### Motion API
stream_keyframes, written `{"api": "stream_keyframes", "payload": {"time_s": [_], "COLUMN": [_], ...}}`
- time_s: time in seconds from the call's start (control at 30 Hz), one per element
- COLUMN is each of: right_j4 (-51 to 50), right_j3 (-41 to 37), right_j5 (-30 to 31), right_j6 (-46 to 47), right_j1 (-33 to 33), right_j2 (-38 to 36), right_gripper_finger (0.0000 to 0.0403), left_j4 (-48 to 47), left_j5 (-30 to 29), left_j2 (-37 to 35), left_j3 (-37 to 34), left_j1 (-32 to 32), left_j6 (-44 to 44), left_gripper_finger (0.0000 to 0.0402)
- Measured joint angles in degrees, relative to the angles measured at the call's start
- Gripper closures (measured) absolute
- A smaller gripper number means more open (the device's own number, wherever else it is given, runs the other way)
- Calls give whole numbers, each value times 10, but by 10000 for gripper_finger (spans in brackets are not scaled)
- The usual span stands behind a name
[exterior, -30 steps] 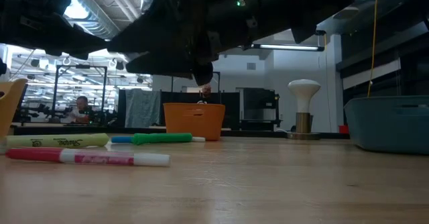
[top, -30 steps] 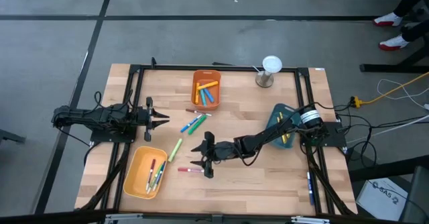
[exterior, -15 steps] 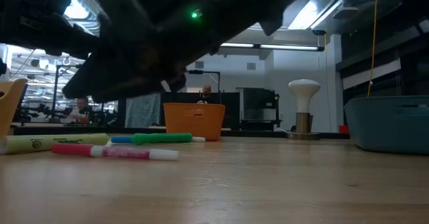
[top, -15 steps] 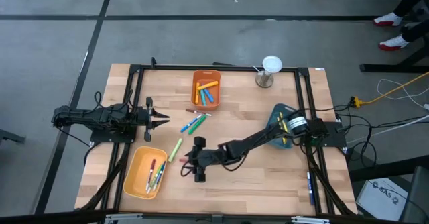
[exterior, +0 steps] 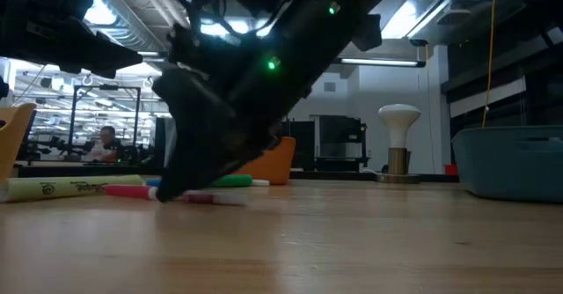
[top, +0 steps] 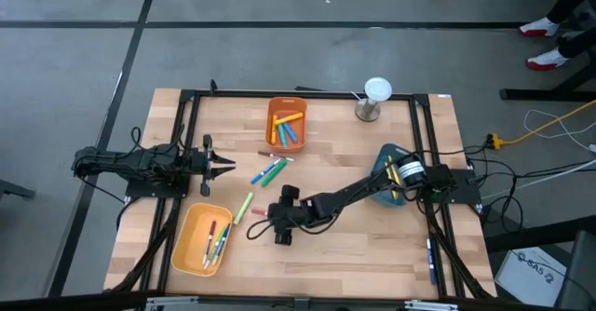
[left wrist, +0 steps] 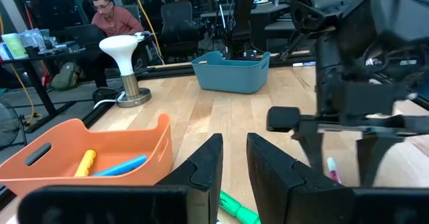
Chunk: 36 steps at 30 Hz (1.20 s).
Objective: Pick & Place Markers
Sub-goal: Put the pink marker pen into the yellow bin
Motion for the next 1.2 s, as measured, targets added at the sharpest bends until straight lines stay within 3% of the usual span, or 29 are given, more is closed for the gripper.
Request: {"api": "stream_keyframes", "payload": {"time_s": [0.3,0.73,1.2], "right_j4": [-19,-15,4], "right_j3": [0,0,0], "right_j5": [-31,-77,-98], "right_j6": [41,42,46], "right_j1": [-27,-34,-33], "right_j2": [0,-1,-1], "right_gripper_finger": [192,375,374], "left_j4": [0,0,0], "left_j5": [0,0,0], "left_j2": [0,0,0], "left_j3": [0,0,0], "left_j1": [0,0,0], "left_j6": [0,0,0], "left_gripper_finger": [340,336,341]}}
